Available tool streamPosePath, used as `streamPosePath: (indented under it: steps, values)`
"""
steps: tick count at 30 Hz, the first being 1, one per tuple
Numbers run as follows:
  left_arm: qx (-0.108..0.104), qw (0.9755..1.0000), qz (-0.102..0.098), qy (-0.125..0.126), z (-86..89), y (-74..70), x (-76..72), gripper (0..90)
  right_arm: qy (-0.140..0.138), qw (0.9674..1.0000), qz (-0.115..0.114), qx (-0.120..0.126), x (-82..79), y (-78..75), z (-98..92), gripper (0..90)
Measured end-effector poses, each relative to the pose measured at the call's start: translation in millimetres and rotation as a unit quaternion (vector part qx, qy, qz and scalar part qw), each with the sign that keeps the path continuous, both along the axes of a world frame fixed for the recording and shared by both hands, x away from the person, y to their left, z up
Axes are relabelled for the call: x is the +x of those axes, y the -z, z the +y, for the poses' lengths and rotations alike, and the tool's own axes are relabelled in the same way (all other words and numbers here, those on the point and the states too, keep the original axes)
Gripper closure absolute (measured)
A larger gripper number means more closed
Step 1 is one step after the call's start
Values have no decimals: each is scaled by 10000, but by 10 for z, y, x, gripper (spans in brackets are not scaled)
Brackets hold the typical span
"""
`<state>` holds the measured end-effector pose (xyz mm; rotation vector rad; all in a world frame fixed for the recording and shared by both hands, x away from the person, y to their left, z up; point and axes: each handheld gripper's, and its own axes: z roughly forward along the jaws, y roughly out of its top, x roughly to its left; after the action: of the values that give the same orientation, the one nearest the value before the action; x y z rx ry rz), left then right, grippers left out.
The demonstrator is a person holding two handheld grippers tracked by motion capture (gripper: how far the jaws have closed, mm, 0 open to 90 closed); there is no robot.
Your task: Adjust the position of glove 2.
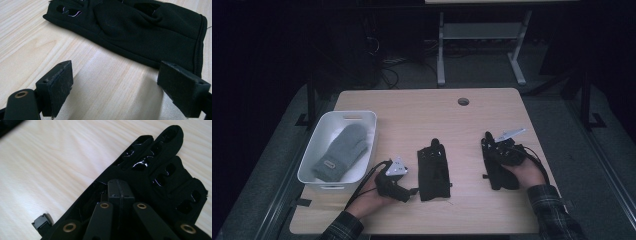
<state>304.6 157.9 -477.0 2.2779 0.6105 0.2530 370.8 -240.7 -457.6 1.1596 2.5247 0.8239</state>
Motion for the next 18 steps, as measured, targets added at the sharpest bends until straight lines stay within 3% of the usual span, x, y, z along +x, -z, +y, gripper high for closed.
streamPosePath:
  steps: [11,18]
  values:
    - [-1,10000,2,-1,0,0,0,122,-392,9992,32,17,-18,-8,495,900]
    - [0,10000,1,1,0,0,0,122,-478,9988,57,51,-19,-11,793,900]
